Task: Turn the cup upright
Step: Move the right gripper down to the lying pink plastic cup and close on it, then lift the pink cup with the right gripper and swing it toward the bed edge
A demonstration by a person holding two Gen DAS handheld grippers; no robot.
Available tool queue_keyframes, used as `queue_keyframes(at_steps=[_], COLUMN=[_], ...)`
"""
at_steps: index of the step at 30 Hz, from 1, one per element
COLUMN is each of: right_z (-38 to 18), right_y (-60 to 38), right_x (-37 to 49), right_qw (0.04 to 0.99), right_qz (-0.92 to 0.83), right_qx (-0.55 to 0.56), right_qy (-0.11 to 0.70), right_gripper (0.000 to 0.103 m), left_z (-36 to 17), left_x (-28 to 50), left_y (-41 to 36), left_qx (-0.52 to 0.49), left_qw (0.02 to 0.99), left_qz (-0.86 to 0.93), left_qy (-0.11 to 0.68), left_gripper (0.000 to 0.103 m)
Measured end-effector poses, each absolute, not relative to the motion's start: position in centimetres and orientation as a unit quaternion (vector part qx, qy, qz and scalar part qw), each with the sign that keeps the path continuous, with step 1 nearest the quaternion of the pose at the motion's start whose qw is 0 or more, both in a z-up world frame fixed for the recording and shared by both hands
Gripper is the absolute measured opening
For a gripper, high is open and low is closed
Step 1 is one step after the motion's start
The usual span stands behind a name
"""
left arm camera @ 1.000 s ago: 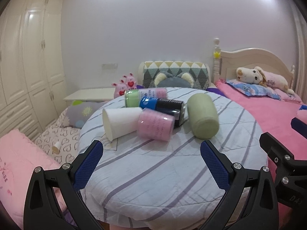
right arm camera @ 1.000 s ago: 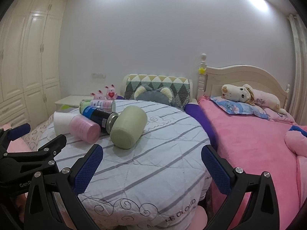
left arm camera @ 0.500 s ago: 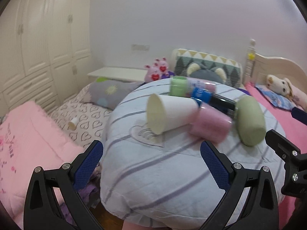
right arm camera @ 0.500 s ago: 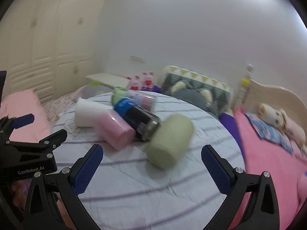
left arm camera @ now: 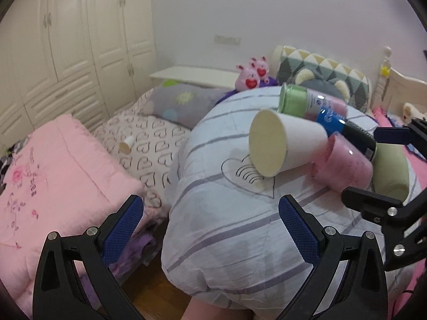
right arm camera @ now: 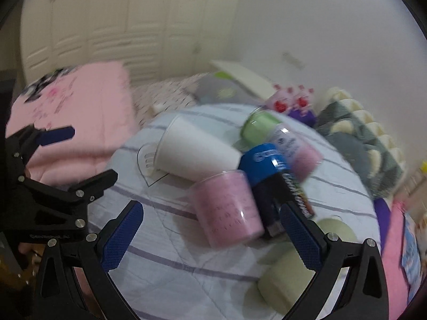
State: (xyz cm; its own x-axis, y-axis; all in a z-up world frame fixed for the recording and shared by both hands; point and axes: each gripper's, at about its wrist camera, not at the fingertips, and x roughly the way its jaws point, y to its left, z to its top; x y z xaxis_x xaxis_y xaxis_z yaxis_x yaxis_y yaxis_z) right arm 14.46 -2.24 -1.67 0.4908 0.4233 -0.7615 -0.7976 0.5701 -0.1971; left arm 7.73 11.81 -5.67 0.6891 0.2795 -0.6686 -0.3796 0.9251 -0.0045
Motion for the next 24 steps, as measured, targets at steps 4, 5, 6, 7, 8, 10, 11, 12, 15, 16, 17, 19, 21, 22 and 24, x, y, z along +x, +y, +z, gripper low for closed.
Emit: queue_keyframes(at_steps=[4,5,6,7,8,10,11,12,15,16,17,19,21,22,24], right_z=[-2.5,-2.7,-2.9,-3.3,-3.7,-4.3,-4.8,-5.4,-6.8,-6.9,-6.6,-6.1,-6.0,-6.1,-5.9], right_y=[-1.7,-1.6,-1.4,-1.1,-0.9,-0.6,-0.4,0.0,0.5,0.5,0.3,0.1,0.1,0.1,0.0], right_x=[15.8,16.2,16.5,17.0,17.2,17.3,17.4,17.5,17.9,18.2,18.5,19.0,19.0,18.9,18.8], right_qw=[0.792,0.786,0.783,0.780,0.776,0.767,0.760,0.754,0.748,0.747,0.742,0.739,0.746,0.747,0.749], right_qz=[0.390,0.394,0.395,0.392,0.390,0.404,0.409,0.409,0.398,0.403,0.416,0.420,0.406,0.404,0.402], right_qx=[-0.289,-0.291,-0.295,-0.303,-0.314,-0.319,-0.321,-0.325,-0.338,-0.329,-0.300,-0.271,-0.275,-0.279,-0.273], right_qy=[0.371,0.377,0.379,0.382,0.384,0.384,0.390,0.398,0.408,0.414,0.431,0.451,0.450,0.449,0.451], right_gripper=[0.103,0.103,0.103,0.103,0.103,0.103,0.103,0.100,0.088,0.084,0.066,0.060,0.060,0.060,0.060], left_z=[-6.4,-6.7,-6.8,-7.1,-7.2,-7.6,-7.8,-8.1,-8.8,-8.9,-9.0,-9.1,-9.0,-8.9,-8.9], left_x=[8.3,8.5,8.6,8.8,8.9,9.1,9.2,9.3,9.6,9.7,9.7,9.8,9.8,9.8,9.9], left_y=[12.4,12.6,12.7,12.8,12.9,13.0,13.0,13.0,12.8,12.8,12.8,12.8,12.9,12.9,12.9], left_qx=[-0.088,-0.093,-0.096,-0.099,-0.100,-0.103,-0.106,-0.111,-0.119,-0.120,-0.120,-0.120,-0.123,-0.122,-0.118], left_qw=[0.903,0.899,0.896,0.892,0.890,0.884,0.882,0.879,0.873,0.871,0.869,0.869,0.870,0.871,0.871], left_qz=[0.191,0.196,0.199,0.201,0.202,0.208,0.208,0.206,0.202,0.203,0.204,0.204,0.204,0.204,0.209], left_qy=[0.375,0.381,0.386,0.392,0.396,0.406,0.410,0.415,0.429,0.431,0.433,0.434,0.431,0.430,0.428], left_gripper=[0.102,0.102,0.102,0.102,0.102,0.102,0.102,0.102,0.102,0.102,0.102,0.102,0.102,0.102,0.102])
